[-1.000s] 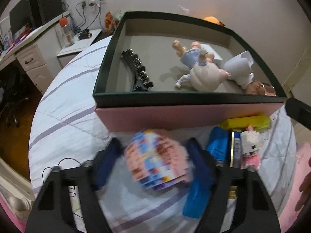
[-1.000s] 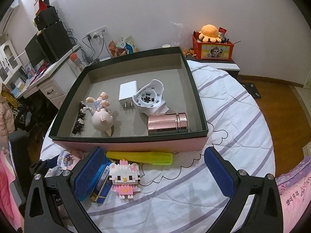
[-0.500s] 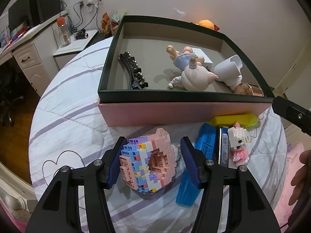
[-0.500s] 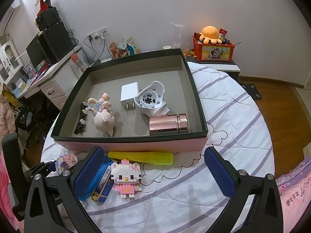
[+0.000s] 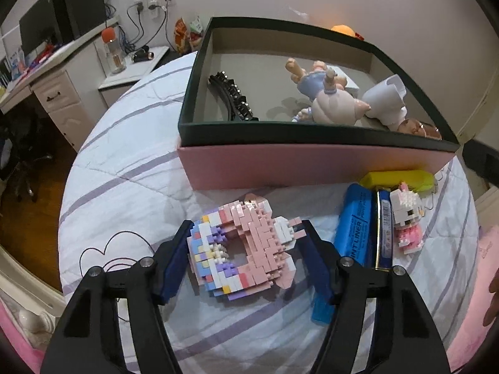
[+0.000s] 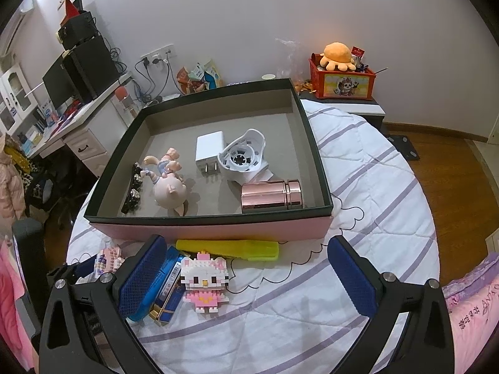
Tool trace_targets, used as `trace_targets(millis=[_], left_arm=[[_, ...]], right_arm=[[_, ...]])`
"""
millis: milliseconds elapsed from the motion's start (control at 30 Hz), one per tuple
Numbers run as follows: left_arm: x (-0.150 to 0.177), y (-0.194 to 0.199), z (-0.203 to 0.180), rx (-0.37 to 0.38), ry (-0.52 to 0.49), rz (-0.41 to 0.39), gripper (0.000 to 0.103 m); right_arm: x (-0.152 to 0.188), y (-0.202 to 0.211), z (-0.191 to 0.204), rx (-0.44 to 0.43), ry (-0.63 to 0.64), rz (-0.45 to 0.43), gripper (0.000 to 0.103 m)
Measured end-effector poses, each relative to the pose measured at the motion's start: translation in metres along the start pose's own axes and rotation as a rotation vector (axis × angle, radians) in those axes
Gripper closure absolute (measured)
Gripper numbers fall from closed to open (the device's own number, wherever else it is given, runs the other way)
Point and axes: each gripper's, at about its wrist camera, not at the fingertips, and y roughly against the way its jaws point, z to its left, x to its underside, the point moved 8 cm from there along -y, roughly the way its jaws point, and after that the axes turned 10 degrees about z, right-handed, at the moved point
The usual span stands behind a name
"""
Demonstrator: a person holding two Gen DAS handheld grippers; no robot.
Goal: Organize rigid objects
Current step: 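Carry the donut figure into the pink box and open the left gripper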
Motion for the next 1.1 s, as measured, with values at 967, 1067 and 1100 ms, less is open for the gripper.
trace_targets(millis=[967, 1067, 1100], left_arm=[[-0.112, 0.049, -0.008, 0.041, -0.015, -0.178, 0.035], [-0.126, 0.028, -0.008, 0.047, -0.005, -0.152, 0.035], [-0.128, 0.021, -0.007, 0.047, -0.002, -0.143, 0.035]], right_arm=[[-0.042, -0.001, -0.012, -0.004, -0.031, -0.054, 0.0], [-0.049, -0.006, -0.019, 0.0, -0.045, -0.052, 0.0], [-0.051, -0.008, -0.02, 0.002, -0.048, -0.05, 0.0]])
